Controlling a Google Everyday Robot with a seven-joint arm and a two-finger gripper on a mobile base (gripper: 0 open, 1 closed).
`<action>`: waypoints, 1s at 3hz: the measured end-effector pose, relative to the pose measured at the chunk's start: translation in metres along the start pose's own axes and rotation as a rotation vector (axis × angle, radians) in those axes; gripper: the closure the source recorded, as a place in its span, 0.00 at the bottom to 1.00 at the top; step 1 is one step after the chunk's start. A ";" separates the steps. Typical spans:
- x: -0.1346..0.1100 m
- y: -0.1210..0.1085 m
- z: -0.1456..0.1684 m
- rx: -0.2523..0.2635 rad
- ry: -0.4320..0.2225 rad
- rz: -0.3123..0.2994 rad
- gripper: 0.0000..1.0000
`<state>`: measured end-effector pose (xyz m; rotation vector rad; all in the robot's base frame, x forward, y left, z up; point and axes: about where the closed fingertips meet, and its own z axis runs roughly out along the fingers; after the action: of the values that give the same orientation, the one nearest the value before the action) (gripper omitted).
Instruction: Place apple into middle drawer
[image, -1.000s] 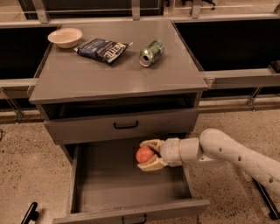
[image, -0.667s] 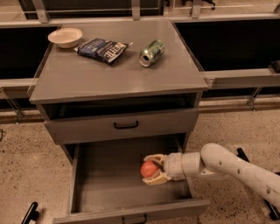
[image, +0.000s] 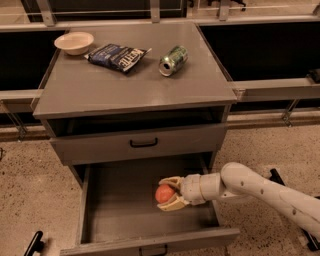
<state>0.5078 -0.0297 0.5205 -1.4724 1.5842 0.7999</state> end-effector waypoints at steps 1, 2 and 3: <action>0.026 0.005 0.054 -0.039 0.037 0.030 1.00; 0.055 0.011 0.096 -0.043 0.064 0.069 0.86; 0.067 0.014 0.115 -0.012 0.087 0.074 0.62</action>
Offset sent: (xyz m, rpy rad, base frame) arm 0.0020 0.0840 -0.1559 -0.0813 0.1397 -0.0386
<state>0.5104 0.0402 0.4064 -1.4820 1.7096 0.7978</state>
